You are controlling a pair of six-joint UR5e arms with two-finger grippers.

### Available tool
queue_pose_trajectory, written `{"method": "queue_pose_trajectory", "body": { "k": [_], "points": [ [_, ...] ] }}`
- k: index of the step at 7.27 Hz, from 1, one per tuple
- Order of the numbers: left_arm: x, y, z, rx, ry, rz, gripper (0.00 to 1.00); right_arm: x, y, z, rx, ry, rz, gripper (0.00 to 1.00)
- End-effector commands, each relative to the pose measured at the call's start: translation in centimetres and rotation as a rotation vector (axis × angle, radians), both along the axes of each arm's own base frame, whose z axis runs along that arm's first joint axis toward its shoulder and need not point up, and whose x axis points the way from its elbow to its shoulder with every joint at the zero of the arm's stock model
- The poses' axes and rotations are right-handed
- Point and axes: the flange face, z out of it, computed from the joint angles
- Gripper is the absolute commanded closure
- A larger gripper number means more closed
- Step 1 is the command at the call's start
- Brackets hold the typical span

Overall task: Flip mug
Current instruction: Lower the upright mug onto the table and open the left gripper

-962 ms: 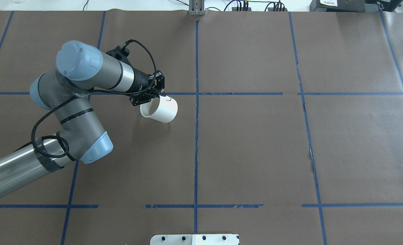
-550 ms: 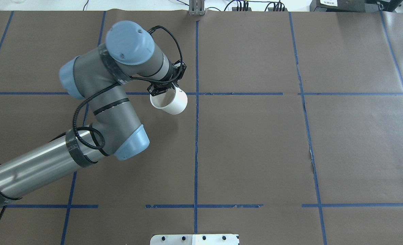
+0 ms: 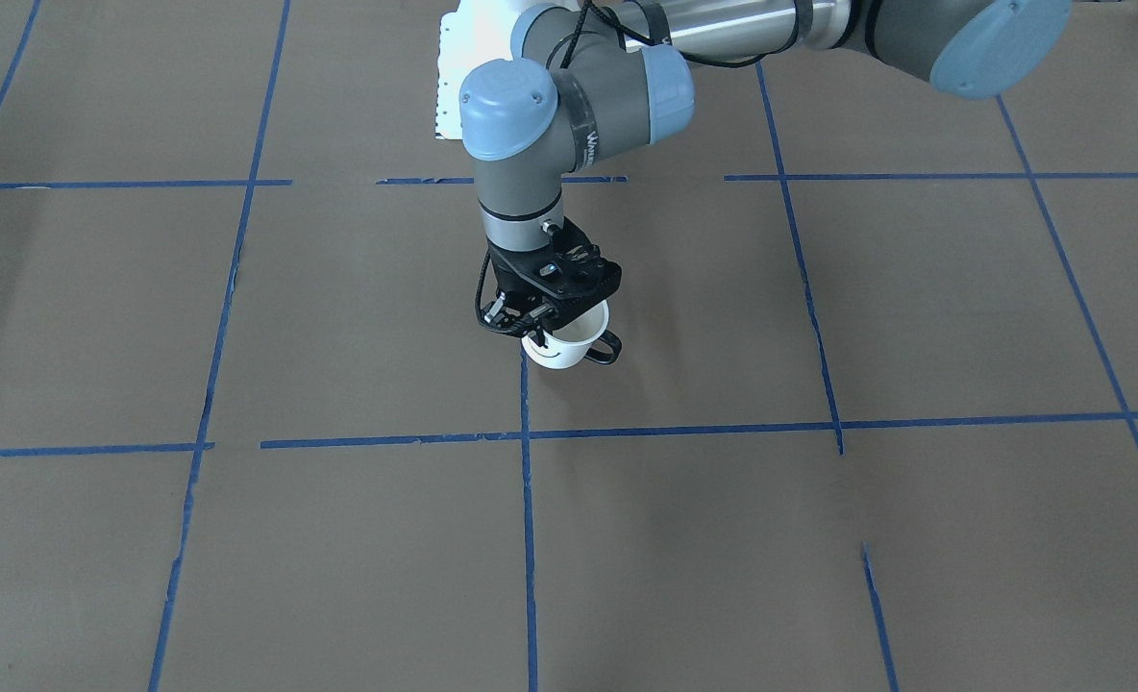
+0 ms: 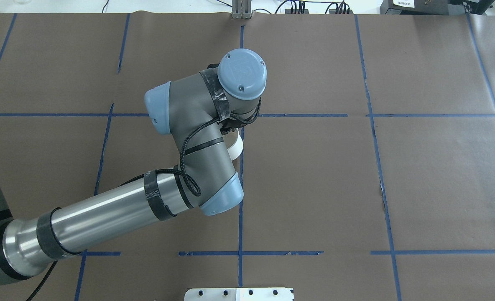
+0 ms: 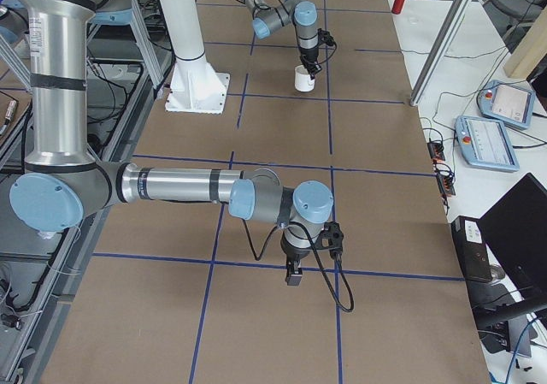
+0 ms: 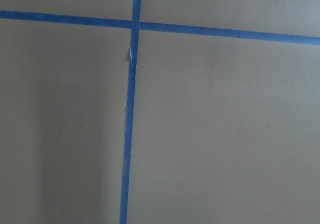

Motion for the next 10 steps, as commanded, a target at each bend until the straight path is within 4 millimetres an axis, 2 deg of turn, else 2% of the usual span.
{"method": "queue_pose_trajectory", "body": {
  "k": [1, 2, 3, 4, 5, 6, 7, 8, 9, 10],
  "points": [
    [2.2, 1.9, -0.3, -0.004, -0.009, 0.042, 1.00, 0.0, 0.0, 0.0, -0.001, 0.000, 0.000, 0.00],
    [3.2, 3.2, -0.3, -0.004, -0.009, 0.063, 0.99, 0.0, 0.0, 0.0, -0.001, 0.000, 0.000, 0.00],
    [3.9, 4.1, -0.3, -0.004, -0.009, 0.078, 0.63, 0.0, 0.0, 0.0, -0.001, 0.000, 0.000, 0.00],
    [4.3, 4.6, -0.3, -0.003, -0.009, 0.085, 0.21, 0.0, 0.0, 0.0, 0.001, 0.000, 0.000, 0.00],
    [3.8, 4.7, -0.7, 0.002, 0.003, 0.085, 0.00, 0.0, 0.0, 0.0, -0.001, 0.000, 0.000, 0.00],
    [2.5, 5.3, -2.0, 0.032, 0.039, 0.097, 0.00, 0.0, 0.0, 0.0, -0.001, 0.000, 0.000, 0.00],
    [-1.0, 5.9, -4.0, 0.105, 0.101, 0.142, 0.00, 0.0, 0.0, 0.0, -0.001, 0.000, 0.000, 0.00],
    [-6.2, 6.0, -4.4, 0.142, 0.181, 0.219, 0.00, 0.0, 0.0, 0.0, -0.001, 0.000, 0.000, 0.00],
    [-11.3, 5.5, -2.9, 0.219, 0.200, 0.245, 0.00, 0.0, 0.0, 0.0, -0.001, 0.000, 0.000, 0.00],
    [-16.0, 5.2, 0.9, 0.321, 0.162, 0.295, 0.00, 0.0, 0.0, 0.0, -0.001, 0.000, 0.000, 0.00]
  ]
}}
